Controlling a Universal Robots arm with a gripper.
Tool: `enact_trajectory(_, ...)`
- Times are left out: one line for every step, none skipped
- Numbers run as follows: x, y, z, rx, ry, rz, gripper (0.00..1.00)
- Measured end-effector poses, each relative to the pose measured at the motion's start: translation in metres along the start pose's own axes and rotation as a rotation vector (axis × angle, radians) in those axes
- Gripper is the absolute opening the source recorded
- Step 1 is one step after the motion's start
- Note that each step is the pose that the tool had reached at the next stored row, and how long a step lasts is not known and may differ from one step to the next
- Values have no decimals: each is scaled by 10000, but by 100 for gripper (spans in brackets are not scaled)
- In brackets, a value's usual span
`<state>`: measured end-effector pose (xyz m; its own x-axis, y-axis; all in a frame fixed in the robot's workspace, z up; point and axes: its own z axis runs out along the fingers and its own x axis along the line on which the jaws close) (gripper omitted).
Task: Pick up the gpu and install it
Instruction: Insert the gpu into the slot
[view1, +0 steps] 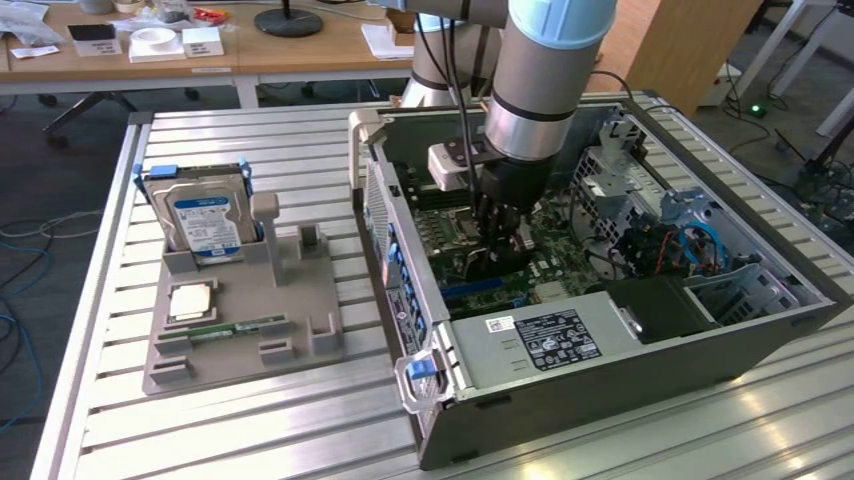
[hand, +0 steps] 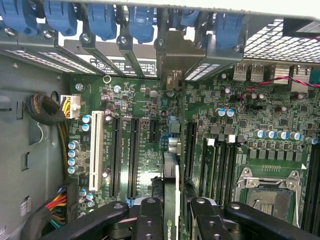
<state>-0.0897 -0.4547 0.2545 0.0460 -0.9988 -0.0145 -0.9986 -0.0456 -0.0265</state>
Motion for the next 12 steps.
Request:
enact_trajectory(0, 0, -2, 0, 0, 1, 26)
enact_trajectory(0, 0, -6, -2, 3, 1, 26)
enact_trajectory(0, 0, -11, -2, 4, 1, 26)
enact_trajectory(0, 0, -18, -2, 3, 1, 26)
enact_trajectory(-1, -1, -22, -1, 2, 1, 26)
enact_trajectory(-1, -1, -22, 0, 1, 2, 26)
enact_trajectory(-1, -1, -22, 0, 1, 2, 26)
enact_trajectory(-1, 1, -22, -1, 1, 5, 26)
enact_trajectory(-1, 6, -23, -1, 3, 11, 26)
enact_trajectory(-1, 10, -24, -1, 4, 13, 26)
enact_trajectory(-1, 14, -24, -1, 4, 16, 26)
enact_trajectory(-1, 16, -24, -1, 4, 20, 26)
